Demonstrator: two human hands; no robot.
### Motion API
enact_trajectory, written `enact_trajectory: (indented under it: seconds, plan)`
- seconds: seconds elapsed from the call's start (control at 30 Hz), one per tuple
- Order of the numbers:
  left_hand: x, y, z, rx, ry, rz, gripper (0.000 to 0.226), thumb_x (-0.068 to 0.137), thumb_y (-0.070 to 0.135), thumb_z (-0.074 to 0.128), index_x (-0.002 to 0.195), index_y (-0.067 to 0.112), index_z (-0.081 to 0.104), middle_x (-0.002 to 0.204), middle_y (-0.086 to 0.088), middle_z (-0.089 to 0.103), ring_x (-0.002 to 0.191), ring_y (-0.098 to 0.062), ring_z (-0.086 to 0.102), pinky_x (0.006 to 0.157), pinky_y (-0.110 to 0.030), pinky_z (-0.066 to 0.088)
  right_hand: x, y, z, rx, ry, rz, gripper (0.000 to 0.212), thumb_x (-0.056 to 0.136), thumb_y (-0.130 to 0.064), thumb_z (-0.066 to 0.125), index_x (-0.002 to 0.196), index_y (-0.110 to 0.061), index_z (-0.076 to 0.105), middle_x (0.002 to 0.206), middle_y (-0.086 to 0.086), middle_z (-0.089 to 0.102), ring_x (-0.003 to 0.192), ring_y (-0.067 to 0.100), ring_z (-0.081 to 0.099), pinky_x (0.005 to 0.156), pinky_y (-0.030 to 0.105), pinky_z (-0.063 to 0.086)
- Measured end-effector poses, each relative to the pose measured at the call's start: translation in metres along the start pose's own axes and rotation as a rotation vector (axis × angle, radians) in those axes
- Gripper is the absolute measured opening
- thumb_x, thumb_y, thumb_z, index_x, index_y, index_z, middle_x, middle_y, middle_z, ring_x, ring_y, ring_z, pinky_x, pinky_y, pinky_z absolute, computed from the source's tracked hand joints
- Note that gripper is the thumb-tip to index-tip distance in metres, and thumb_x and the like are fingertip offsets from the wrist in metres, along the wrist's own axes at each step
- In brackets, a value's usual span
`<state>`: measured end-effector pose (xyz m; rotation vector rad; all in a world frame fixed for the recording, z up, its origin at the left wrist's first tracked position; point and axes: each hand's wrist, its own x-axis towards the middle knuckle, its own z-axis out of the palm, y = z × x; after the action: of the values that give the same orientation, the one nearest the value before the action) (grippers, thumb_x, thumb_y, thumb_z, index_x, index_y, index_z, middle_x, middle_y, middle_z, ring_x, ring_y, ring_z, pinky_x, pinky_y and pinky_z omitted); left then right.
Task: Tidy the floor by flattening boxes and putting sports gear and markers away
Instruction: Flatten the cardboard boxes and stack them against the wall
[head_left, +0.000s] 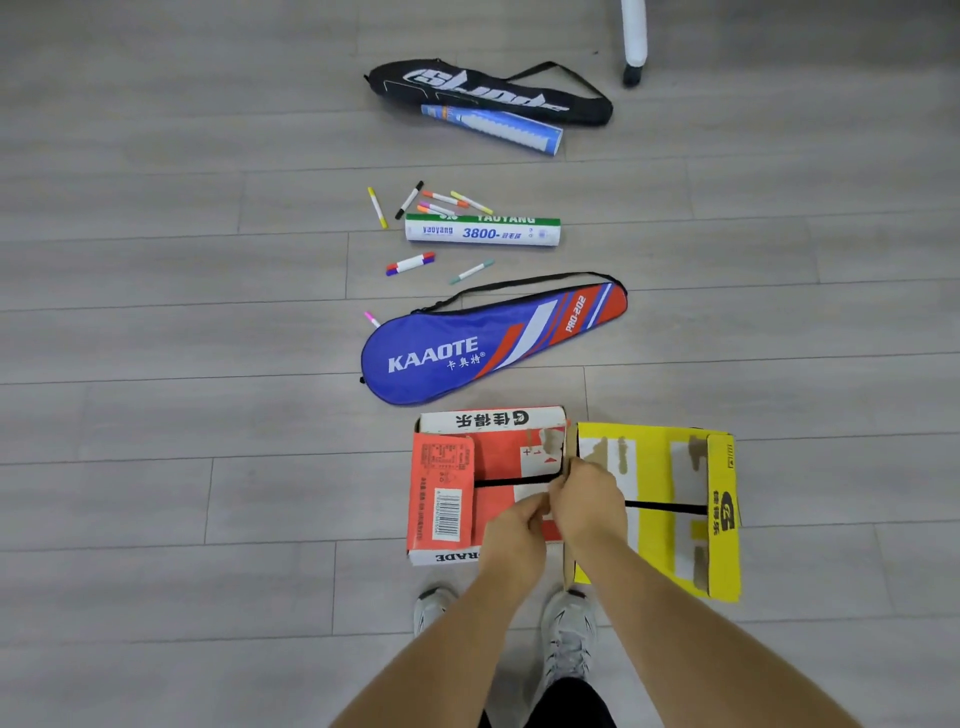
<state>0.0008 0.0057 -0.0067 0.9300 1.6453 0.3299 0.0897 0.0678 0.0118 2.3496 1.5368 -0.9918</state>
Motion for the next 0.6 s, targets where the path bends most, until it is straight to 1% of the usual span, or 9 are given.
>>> enact_trajectory:
  seconds: [0.07, 0.17, 0.23, 0.3, 0.37, 0.43, 0.6]
  plan:
    - [0.0, 0.002, -0.006, 0.149, 0.066, 0.04, 0.038, 0.099, 0.012, 0.044, 0.128, 0.024, 0.065, 0.121, 0.001, 0.069, 0.107, -0.021, 0.065, 0.092, -0.028, 0.05, -0.002, 0.0, -0.003, -0.015, 0.004, 0.027, 0.017, 0.091, -0.009, 0.047, 0.096, -0.005, 0.062, 0.097, 0.015, 0.067, 0.091, 0.035, 0.064, 0.066, 0.031, 0.044]
    - [-0.001, 0.0, -0.017, 0.307, 0.17, 0.139, 0.036, 0.095, 0.013, 0.049, 0.127, 0.024, 0.062, 0.121, 0.001, 0.065, 0.111, -0.024, 0.059, 0.092, -0.037, 0.051, -0.006, 0.001, -0.008, -0.047, 0.029, 0.042, 0.015, 0.09, -0.011, 0.048, 0.094, -0.006, 0.062, 0.097, 0.014, 0.067, 0.09, 0.036, 0.064, 0.068, 0.032, 0.046]
    - [0.002, -0.006, -0.024, 0.386, 0.181, 0.136, 0.04, 0.096, 0.017, 0.049, 0.134, 0.025, 0.057, 0.134, 0.001, 0.057, 0.125, -0.024, 0.049, 0.102, -0.042, 0.046, -0.01, -0.001, -0.012, -0.059, 0.035, 0.03, 0.017, 0.09, -0.013, 0.048, 0.094, -0.007, 0.063, 0.096, 0.013, 0.067, 0.089, 0.034, 0.064, 0.066, 0.03, 0.045]
    - [0.0, -0.006, -0.033, 0.439, 0.179, 0.092, 0.044, 0.099, 0.021, 0.047, 0.143, 0.025, 0.049, 0.148, 0.001, 0.045, 0.139, -0.023, 0.034, 0.111, -0.044, 0.038, -0.014, -0.006, -0.017, -0.073, 0.043, 0.014, 0.018, 0.091, -0.015, 0.047, 0.092, -0.008, 0.064, 0.095, 0.012, 0.068, 0.088, 0.033, 0.064, 0.064, 0.029, 0.044]
    - [-0.005, -0.001, -0.043, 0.458, 0.192, 0.077, 0.045, 0.101, 0.025, 0.044, 0.146, 0.025, 0.044, 0.153, 0.001, 0.038, 0.143, -0.023, 0.028, 0.113, -0.044, 0.035, -0.02, -0.016, -0.025, -0.08, 0.062, 0.002, 0.022, 0.093, -0.019, 0.045, 0.092, -0.009, 0.065, 0.093, 0.011, 0.068, 0.087, 0.033, 0.064, 0.065, 0.03, 0.047]
    - [-0.014, 0.01, -0.055, 0.457, 0.204, 0.07, 0.046, 0.102, 0.027, 0.041, 0.148, 0.026, 0.042, 0.155, 0.001, 0.036, 0.144, -0.024, 0.027, 0.114, -0.044, 0.033, -0.028, -0.03, -0.037, -0.08, 0.075, -0.009, 0.026, 0.095, -0.022, 0.045, 0.092, -0.01, 0.068, 0.092, 0.01, 0.07, 0.085, 0.032, 0.065, 0.066, 0.031, 0.05]
    - [-0.059, 0.062, -0.1, 0.399, 0.22, 0.062, 0.046, 0.105, 0.032, 0.034, 0.151, 0.028, 0.036, 0.157, -0.002, 0.031, 0.144, -0.025, 0.024, 0.117, -0.044, 0.029, -0.072, -0.082, -0.093, -0.107, 0.109, -0.063, 0.027, 0.097, -0.026, 0.045, 0.097, -0.013, 0.069, 0.095, 0.008, 0.071, 0.088, 0.029, 0.067, 0.063, 0.027, 0.044]
